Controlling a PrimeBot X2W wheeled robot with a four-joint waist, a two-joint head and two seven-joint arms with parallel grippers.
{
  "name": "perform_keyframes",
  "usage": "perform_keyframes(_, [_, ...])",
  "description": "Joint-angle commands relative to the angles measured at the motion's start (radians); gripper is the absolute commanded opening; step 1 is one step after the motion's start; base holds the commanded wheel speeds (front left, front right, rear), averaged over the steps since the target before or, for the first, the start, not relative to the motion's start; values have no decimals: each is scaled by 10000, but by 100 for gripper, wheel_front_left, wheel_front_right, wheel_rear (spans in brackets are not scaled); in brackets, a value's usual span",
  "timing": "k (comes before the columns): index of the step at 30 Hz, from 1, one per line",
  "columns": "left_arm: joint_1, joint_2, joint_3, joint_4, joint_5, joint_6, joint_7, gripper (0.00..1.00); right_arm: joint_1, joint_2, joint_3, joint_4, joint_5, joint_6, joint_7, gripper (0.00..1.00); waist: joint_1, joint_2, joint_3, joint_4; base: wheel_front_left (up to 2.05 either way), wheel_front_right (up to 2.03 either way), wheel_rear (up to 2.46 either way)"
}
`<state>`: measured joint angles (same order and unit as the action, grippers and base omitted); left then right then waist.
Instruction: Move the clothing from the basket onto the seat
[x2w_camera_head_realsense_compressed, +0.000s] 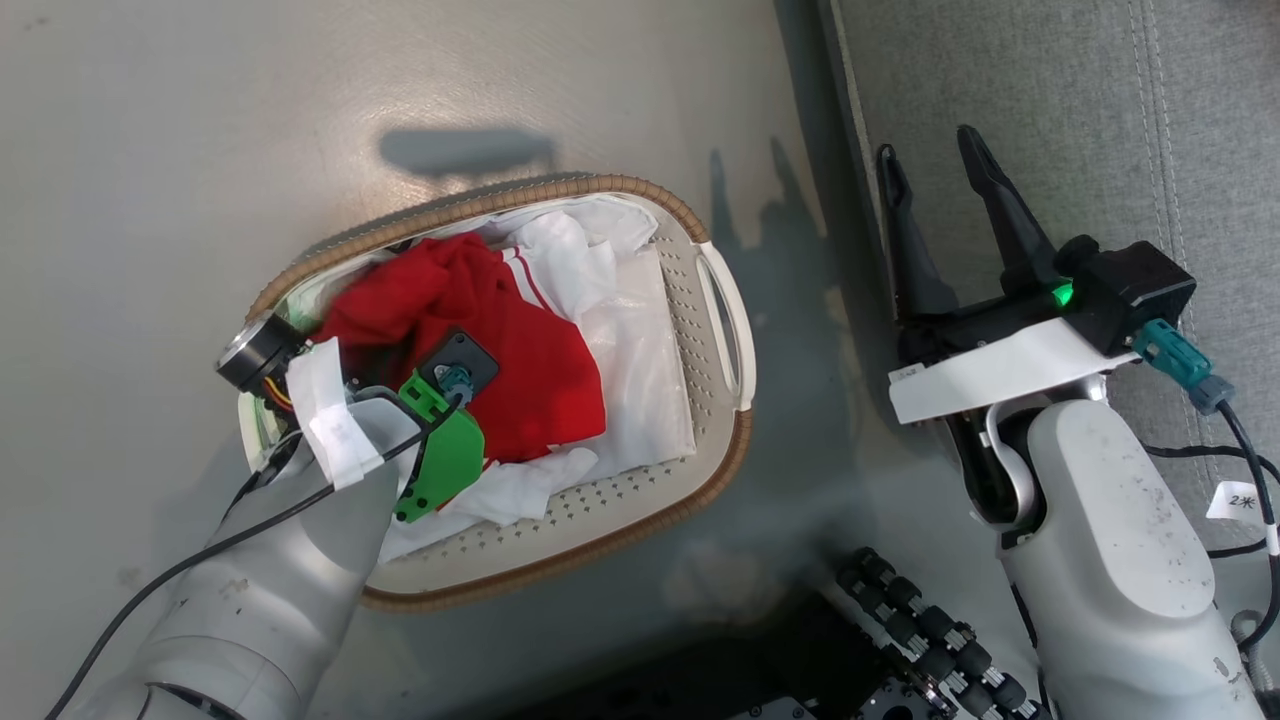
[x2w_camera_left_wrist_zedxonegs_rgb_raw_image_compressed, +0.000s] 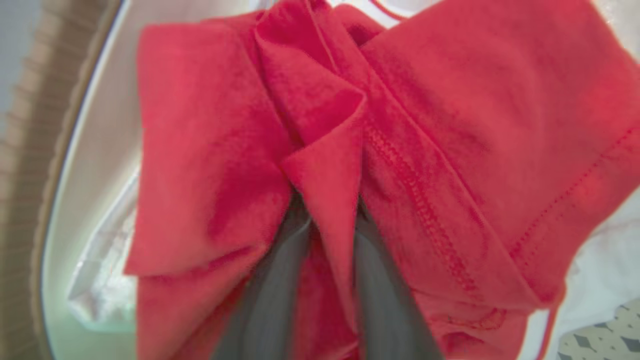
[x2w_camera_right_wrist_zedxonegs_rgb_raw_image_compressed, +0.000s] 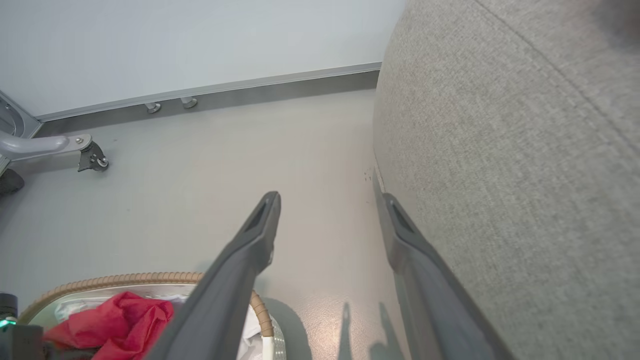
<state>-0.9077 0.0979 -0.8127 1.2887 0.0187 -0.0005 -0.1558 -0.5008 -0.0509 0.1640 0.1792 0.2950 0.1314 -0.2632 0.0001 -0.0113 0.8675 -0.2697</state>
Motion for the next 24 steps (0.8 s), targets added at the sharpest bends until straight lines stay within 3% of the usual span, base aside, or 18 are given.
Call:
perform_keyframes(1, [-85, 36, 25, 3, -111, -76, -101, 0, 61, -16, -75, 42, 116, -14, -21, 100, -1, 113, -80, 20, 0, 0, 0])
perform_keyframes(7, [439, -240, 300, -108, -657, -216, -800, 0, 84, -18, -311, 59, 53, -14, -21, 100, -1, 113, -676, 184, 0, 0, 0])
perform_keyframes(12, [935, -413, 424, -771, -1166, -348, -1088, 0, 288, -20, -527, 111, -296, -14, -21, 100, -1, 113, -1433, 719, 0, 0, 0])
perform_keyframes(19, [1976, -458, 382, -3050, -1881, -606, -1083, 0, 663, -58, -675, 407, -683, -14, -21, 100, -1, 113, -2689, 1586, 0, 0, 0])
perform_keyframes(24, [2721, -469, 512, -4393, -2336, -546, -1087, 0, 1048, -188, -754, 642, -744, -14, -21, 100, -1, 113, -3712, 2144, 0, 0, 0])
